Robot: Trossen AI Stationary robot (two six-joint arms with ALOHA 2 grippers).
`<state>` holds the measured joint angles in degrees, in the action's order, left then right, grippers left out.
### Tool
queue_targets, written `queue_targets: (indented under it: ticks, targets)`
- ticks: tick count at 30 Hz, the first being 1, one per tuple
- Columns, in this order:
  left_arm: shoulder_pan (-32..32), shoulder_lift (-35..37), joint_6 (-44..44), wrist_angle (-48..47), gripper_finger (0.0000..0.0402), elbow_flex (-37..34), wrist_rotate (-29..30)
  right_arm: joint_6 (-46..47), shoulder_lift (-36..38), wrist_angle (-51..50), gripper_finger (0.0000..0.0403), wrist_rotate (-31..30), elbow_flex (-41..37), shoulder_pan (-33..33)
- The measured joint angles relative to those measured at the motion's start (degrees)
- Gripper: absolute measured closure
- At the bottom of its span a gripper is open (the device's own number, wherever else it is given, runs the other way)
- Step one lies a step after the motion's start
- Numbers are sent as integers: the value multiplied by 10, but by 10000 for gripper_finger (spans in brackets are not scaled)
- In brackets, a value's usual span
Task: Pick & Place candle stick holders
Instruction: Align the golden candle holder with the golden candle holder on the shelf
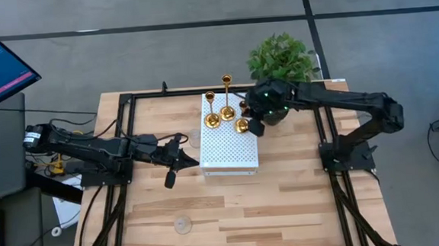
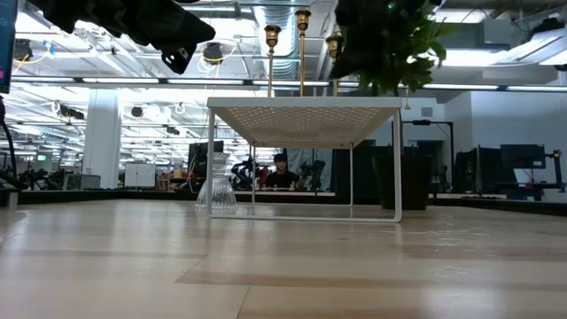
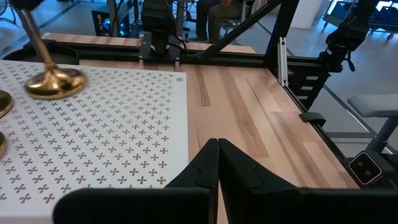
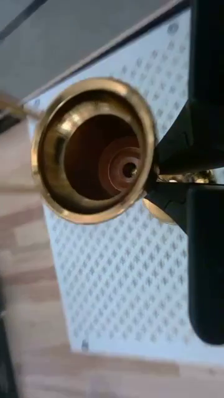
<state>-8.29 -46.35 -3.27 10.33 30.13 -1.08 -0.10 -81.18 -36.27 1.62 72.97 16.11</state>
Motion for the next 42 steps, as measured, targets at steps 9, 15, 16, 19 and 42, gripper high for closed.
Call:
queue_targets:
  ticks: [9,15,16,19,42]
  targets:
    - [0,0,0,0,397,0,0,-3,-5,23,403,5,0,38]
    - [0,0,0,-2,395,0,0,-2,-7,24,403,29,0,43]
    - [0,0,0,-2,396,0,0,-1,-7,24,403,30,0,42]
    - [0,0,0,-3,397,0,0,0,-7,24,403,30,0,40]
    - [0,0,0,-9,396,0,0,1,-7,26,308,33,0,34]
